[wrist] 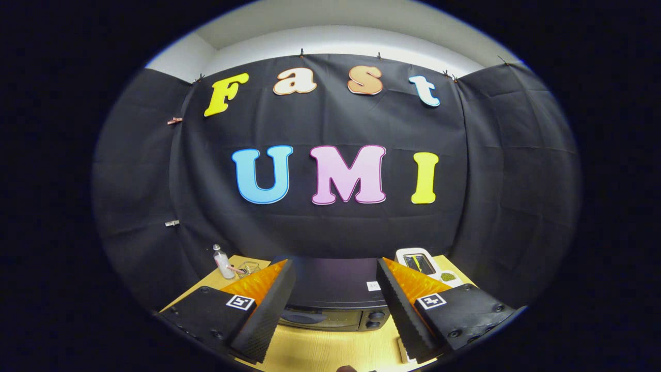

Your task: Open the toaster oven, put the food inside, and close the toaster oven door.

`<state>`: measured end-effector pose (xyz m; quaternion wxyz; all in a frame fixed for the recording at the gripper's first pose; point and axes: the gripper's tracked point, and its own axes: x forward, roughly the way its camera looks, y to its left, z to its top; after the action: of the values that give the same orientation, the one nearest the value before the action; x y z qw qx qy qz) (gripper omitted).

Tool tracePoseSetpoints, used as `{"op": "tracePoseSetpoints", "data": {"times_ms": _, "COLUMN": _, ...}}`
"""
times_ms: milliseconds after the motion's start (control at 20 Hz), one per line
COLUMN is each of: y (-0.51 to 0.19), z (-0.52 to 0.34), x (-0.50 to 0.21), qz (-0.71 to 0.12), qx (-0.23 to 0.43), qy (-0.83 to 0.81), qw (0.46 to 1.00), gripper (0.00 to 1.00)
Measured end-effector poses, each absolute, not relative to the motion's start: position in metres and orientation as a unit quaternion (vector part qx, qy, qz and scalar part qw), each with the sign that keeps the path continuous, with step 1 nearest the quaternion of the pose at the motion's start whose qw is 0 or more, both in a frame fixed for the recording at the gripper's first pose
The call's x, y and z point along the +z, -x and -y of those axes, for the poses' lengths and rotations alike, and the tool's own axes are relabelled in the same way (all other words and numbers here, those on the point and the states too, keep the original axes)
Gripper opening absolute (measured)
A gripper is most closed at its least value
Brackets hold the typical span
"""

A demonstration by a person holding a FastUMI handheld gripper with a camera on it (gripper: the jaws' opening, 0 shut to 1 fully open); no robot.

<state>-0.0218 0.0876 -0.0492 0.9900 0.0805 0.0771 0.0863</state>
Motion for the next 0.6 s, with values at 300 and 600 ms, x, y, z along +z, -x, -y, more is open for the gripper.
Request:
{"op": "tracePoseSetpoints", "data": {"times_ms": 300, "y": 0.045, "z": -0.057, "x": -0.026, "qz": -0.046, "qx": 0.085, "qy": -0.075, "qw": 0.993, "gripper": 0.98}}
{"op": "tracePoseSetpoints", "data": {"times_ms": 600, "y": 0.055, "z": -0.036, "x": -0.016, "qz": -0.036, "qx": 0.069, "qy": -0.074, "qw": 0.994, "gripper": 0.98}}
